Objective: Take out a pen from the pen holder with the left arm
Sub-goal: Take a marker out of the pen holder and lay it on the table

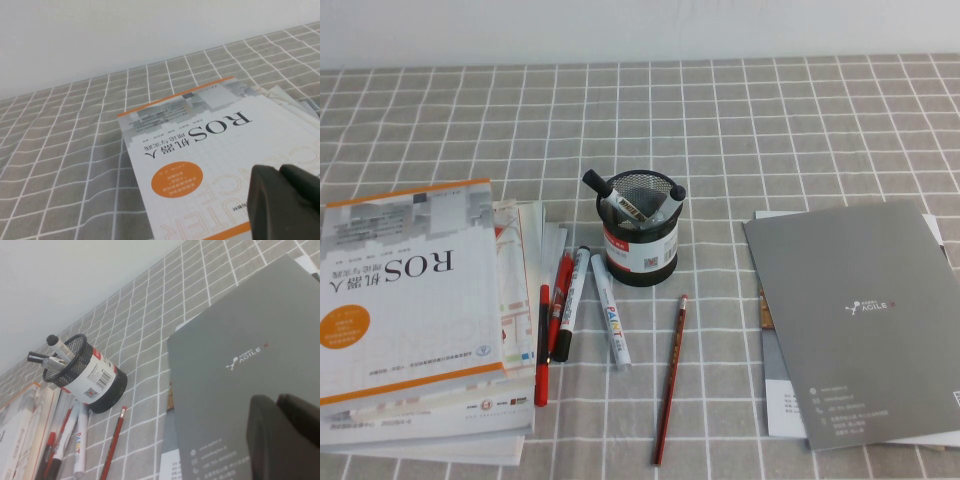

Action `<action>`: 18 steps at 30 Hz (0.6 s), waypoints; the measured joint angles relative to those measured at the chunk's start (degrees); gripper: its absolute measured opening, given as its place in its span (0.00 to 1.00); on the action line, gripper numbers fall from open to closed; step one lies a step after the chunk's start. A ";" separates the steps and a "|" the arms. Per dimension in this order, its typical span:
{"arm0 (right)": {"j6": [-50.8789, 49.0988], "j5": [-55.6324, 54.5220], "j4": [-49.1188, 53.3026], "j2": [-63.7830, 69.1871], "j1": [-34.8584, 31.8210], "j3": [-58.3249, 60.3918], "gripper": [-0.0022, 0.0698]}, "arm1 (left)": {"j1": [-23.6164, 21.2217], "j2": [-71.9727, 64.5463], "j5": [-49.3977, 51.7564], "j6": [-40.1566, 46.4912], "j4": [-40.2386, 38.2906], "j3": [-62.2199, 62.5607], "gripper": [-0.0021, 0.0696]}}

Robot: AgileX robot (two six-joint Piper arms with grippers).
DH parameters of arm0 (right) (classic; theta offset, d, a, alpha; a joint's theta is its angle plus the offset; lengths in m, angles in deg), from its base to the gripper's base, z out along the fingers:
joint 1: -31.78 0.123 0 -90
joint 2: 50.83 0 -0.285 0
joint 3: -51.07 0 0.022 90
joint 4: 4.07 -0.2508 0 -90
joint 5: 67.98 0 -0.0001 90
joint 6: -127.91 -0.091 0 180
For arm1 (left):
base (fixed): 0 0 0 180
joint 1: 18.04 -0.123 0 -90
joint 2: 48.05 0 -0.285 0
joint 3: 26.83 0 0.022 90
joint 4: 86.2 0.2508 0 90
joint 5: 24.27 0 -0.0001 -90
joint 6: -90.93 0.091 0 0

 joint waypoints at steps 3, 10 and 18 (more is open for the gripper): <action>0.00 0.00 -0.12 0.00 0.00 0.00 0.01 | 0.00 0.00 0.42 0.00 -0.12 0.00 0.03; 0.00 0.00 -0.12 0.00 0.00 0.00 0.01 | 0.00 0.00 0.42 0.00 -0.70 0.00 0.03; 0.00 0.00 -0.12 0.00 0.00 0.00 0.01 | 0.00 0.00 0.55 0.00 -7.05 0.00 0.03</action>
